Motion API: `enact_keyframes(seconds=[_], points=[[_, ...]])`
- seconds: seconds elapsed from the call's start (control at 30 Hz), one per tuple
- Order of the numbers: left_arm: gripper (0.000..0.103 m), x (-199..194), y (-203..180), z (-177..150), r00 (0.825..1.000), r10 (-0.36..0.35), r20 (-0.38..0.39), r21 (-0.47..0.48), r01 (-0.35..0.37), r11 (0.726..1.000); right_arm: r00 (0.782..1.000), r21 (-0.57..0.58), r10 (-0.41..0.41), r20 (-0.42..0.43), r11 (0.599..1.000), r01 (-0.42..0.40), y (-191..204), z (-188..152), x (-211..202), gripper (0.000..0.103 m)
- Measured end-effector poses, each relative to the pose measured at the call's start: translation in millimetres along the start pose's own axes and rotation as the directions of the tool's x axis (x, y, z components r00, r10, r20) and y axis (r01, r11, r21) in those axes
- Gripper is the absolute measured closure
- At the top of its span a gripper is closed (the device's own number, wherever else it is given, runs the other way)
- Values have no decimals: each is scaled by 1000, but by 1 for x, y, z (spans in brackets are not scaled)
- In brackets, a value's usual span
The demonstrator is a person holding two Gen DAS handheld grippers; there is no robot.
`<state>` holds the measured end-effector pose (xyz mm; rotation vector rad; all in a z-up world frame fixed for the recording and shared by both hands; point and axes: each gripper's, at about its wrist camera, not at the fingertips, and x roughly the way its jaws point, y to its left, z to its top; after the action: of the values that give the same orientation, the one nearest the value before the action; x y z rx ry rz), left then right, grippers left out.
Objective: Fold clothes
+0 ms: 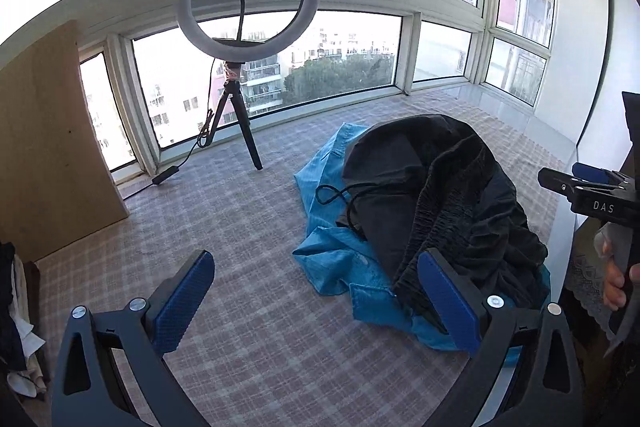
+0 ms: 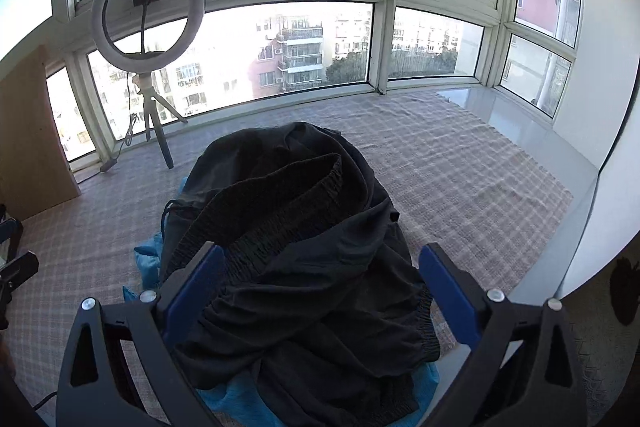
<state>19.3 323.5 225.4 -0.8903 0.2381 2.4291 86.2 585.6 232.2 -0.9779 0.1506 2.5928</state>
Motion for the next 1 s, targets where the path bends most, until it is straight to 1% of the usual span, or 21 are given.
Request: enact_keyframes(seconds=[0.1,0.17,0.2,0.23,0.3,0.37,0.43,0.47,0.5,0.53,0.57,0.6,0.63,0.67,0.7,0.73,0.83,0.87,0.93,0.97,1.0], points=[[2,40,-33,21,999,-31,-15,20,32,999,999,-36,42,-34,998,-43,-9,19,34,14],[6,63,-50,32,999,-34,-35,29,35,999,996,-52,66,-65,996,-69,-12,28,57,25],[11,74,-57,35,998,-31,-49,31,33,999,994,-58,79,-81,995,-84,-12,32,68,33],[13,84,-62,37,998,-22,-65,36,25,999,990,-62,91,-104,993,-98,-11,34,78,37],[15,103,-71,39,995,-1,-98,48,5,999,983,-72,113,-142,990,-124,-9,37,96,37],[17,119,-75,39,990,-19,-142,38,25,999,978,-86,119,-169,987,-135,-6,38,111,37],[23,132,-77,38,982,-45,-184,22,50,999,975,-95,129,-183,984,-148,-5,40,122,37],[30,139,-79,37,978,-46,-203,27,53,998,971,-94,139,-195,983,-160,-4,41,127,37],[41,146,-83,37,974,-42,-223,39,52,998,967,-92,144,-210,982,-166,-4,42,133,37],[48,151,-86,35,969,-49,-244,46,62,997,963,-90,146,-226,981,-170,-5,43,140,37],[65,156,-89,34,963,-58,-264,51,73,996,958,-84,152,-243,981,-177,-6,41,146,38],[82,158,-91,34,959,-73,-274,50,90,995,952,-79,159,-260,980,-185,-7,40,151,46],[82,159,-93,34,955,-89,-282,48,107,993,946,-72,166,-277,979,-193,-8,39,156,72],[83,156,-95,35,958,-89,-271,58,109,992,938,-44,200,-282,974,-220,-12,37,156,78],[91,151,-95,37,963,-95,-254,64,114,991,930,-16,233,-285,969,-247,-16,36,156,80],[96,143,-91,40,965,-109,-237,51,124,991,929,7,258,-267,964,-266,-21,36,152,84],[98,116,-72,54,972,-144,-188,3,147,989,931,52,306,-201,952,-302,-31,46,126,89],[99,105,-65,60,975,-145,-170,-5,147,989,934,52,317,-164,948,-313,-31,52,113,89],[100,81,-49,70,985,-122,-124,4,123,992,939,32,332,-91,943,-331,-28,68,83,90],[100,68,-39,74,988,-120,-96,0,120,993,936,27,349,-56,937,-348,-25,76,67,90],[100,53,-29,77,990,-125,-68,-13,125,992,927,20,375,-25,927,-374,-19,86,52,90]])
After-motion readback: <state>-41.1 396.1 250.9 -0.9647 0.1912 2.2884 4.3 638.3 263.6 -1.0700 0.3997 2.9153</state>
